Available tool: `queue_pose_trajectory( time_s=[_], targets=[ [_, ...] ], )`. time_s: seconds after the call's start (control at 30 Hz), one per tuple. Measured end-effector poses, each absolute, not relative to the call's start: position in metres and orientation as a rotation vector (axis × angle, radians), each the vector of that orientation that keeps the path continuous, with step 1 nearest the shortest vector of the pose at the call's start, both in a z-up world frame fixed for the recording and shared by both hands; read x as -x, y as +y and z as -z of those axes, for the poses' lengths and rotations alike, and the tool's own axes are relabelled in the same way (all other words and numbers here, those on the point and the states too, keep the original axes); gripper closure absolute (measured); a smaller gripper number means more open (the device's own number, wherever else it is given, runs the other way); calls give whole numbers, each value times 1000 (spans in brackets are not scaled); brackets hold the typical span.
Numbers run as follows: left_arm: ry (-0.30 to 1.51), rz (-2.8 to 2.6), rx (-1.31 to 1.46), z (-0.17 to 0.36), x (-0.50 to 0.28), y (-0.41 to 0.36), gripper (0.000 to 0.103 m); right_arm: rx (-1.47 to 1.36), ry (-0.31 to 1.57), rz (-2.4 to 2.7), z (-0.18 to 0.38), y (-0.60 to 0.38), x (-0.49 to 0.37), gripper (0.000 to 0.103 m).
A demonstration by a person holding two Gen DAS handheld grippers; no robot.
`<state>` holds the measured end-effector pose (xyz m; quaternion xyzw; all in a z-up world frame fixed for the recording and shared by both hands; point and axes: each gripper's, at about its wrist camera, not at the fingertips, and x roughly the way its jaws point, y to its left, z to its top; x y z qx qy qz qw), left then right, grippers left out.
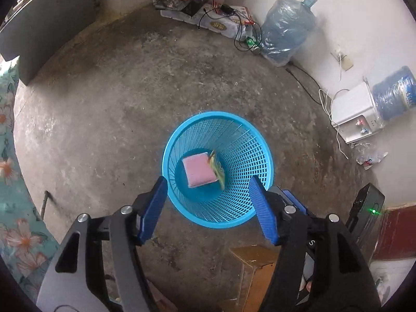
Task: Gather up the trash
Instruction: 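Carry both items over the blue wastebasket and open both tools to drop them, then grasp the white cloth with the left tool while the right tool grasps the clear plastic lid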
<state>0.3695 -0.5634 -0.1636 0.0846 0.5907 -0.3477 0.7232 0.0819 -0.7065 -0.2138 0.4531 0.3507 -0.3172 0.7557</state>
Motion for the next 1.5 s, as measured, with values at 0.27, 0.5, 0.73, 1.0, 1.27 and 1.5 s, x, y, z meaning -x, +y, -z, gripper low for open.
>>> queue_pose_trajectory(
  time_s=[0.27, 0.5, 0.73, 1.0, 1.27, 1.5],
  targets=[
    [1132, 917, -132, 46, -372, -478, 42, -749, 677, 655, 140, -660, -76, 49],
    [997, 836, -14, -80, -366, -297, 41, -473, 521, 541, 29, -579, -78, 22],
    [861, 658, 172, -147, -324, -107, 36, -379, 459, 310, -51, -496, -94, 7],
    [832, 609, 271, -144, -264, 14, 35, -409, 552, 33, -92, -416, -134, 7],
    [785, 625, 158, -112, -226, 52, 35, -319, 666, -103, -99, -328, -180, 7],
    [766, 628, -6, -92, -230, 48, 44, -271, 769, -129, -78, -288, -222, 11]
  ],
)
